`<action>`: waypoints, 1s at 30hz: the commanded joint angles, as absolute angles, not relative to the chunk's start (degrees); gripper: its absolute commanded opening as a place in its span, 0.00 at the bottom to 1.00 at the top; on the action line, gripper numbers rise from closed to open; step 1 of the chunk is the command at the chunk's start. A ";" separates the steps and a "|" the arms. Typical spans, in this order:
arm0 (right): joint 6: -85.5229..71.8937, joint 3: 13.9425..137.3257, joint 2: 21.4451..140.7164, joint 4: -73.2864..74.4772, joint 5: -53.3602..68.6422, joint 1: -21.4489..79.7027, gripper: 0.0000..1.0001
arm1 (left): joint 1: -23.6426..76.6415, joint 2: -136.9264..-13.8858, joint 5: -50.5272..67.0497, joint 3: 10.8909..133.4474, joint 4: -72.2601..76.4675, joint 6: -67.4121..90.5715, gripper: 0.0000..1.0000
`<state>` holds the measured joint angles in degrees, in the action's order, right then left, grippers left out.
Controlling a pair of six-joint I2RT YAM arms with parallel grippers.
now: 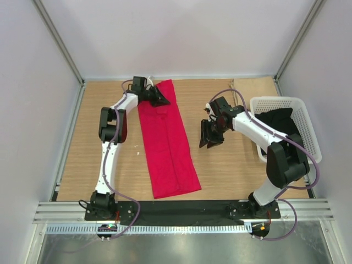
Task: Fold and stack the t-shirts
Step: Fold the tshirt
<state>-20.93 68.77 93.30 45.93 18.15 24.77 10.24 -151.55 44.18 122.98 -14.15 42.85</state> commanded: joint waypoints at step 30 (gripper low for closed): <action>-28.12 42.11 88.59 29.18 37.35 28.12 0.64 | 27.42 -46.95 18.63 29.28 -39.28 58.70 0.50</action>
